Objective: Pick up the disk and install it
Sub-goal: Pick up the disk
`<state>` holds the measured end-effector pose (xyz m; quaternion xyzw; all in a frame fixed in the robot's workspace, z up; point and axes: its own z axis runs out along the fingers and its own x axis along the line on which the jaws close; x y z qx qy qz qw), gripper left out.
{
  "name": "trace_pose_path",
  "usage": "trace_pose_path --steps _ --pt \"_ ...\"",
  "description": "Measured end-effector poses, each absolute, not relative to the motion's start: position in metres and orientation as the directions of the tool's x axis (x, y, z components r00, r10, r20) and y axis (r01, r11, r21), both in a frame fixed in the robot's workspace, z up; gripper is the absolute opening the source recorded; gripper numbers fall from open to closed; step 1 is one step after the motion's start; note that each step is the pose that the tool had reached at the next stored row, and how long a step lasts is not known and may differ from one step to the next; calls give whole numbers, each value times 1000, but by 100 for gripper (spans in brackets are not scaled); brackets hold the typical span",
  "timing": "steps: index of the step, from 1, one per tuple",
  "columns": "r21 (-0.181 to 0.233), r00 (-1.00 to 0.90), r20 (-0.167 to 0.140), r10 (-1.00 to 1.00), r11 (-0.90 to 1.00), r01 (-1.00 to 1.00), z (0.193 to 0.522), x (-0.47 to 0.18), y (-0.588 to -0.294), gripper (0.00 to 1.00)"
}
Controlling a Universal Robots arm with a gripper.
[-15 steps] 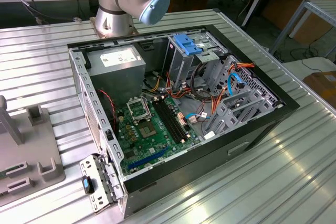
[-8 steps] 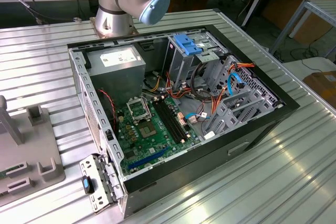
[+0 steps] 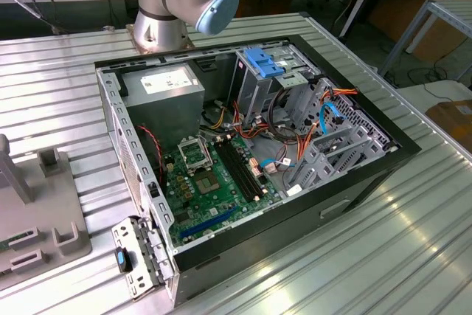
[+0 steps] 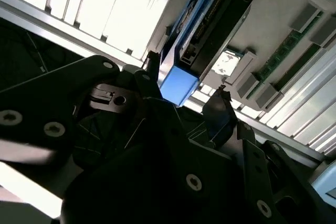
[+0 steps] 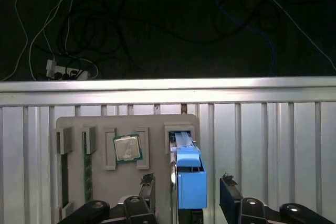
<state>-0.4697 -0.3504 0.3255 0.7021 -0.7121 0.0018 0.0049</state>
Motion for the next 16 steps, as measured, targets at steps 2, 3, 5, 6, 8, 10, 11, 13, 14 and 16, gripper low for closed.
trace_pose_path --steps 2,3,5,6,8,10,11,13,14,16 --pt "4 -9 9 -1000 9 -1000 321 -470 -350 60" --pt "4 -4 9 -1000 4 -1000 316 -470 -350 60" --pt "4 0 9 -1000 0 -1000 312 -470 -350 60" --pt "4 3 9 -1000 -3 -1000 309 -470 -350 60" --pt "3 6 8 -1000 -6 -1000 307 -470 -350 60" --pt "3 9 7 -1000 -9 -1000 305 -470 -350 60" --pt "3 9 7 -1000 -9 -1000 305 -470 -350 60" --pt "3 9 7 -1000 -9 -1000 305 -470 -350 60" --pt "2 9 7 -1000 -9 -1000 305 -470 -350 60" --pt "2 9 7 -1000 -9 -1000 305 -470 -350 60"
